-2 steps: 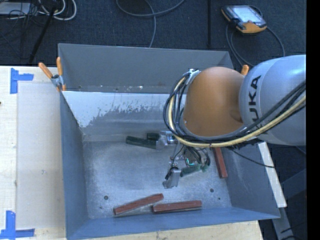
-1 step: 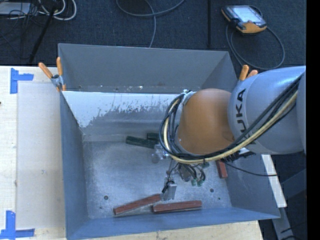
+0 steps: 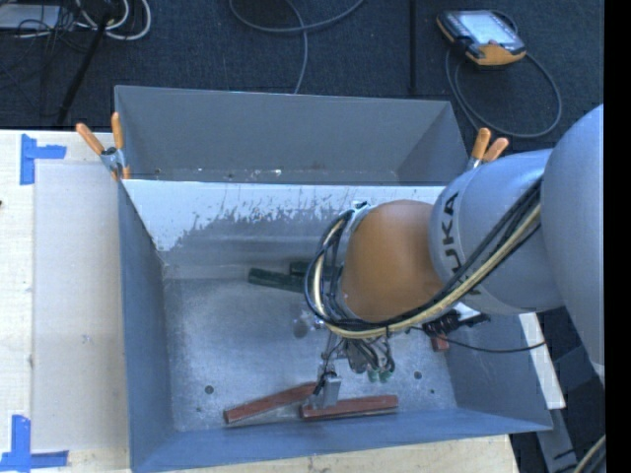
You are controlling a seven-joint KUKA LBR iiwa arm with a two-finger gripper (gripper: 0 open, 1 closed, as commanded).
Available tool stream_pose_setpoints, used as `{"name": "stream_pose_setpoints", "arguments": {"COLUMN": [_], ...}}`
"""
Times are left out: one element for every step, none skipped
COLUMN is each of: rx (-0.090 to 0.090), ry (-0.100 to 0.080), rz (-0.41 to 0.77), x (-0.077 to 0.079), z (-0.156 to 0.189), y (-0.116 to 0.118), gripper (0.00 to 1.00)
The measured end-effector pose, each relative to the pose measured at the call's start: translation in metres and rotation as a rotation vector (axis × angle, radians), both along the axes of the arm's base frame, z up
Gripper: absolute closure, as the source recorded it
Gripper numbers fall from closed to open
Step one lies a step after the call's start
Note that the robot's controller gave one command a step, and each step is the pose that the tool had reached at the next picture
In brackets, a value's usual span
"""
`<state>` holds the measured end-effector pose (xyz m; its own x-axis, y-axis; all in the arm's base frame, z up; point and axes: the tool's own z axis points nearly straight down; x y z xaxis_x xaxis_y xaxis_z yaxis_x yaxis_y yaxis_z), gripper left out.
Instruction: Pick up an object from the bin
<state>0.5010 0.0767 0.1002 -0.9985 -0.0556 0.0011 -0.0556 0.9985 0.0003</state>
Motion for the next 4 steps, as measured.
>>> {"name": "stream_pose_setpoints", "arguments": {"rx": [0.0,0.0,-0.002,0.0], "ry": [0.002,0.002,0.008,0.0], "rz": [-0.116,-0.116,-0.08,-0.164], "x": [-0.007,-0.007,-0.019,-0.021], "z": [-0.027,-0.027,0.012,0.051], "y": [-0.003,-0.003,0.005,0.006], "gripper": [1.0,1.0,1.0,1.0]}}
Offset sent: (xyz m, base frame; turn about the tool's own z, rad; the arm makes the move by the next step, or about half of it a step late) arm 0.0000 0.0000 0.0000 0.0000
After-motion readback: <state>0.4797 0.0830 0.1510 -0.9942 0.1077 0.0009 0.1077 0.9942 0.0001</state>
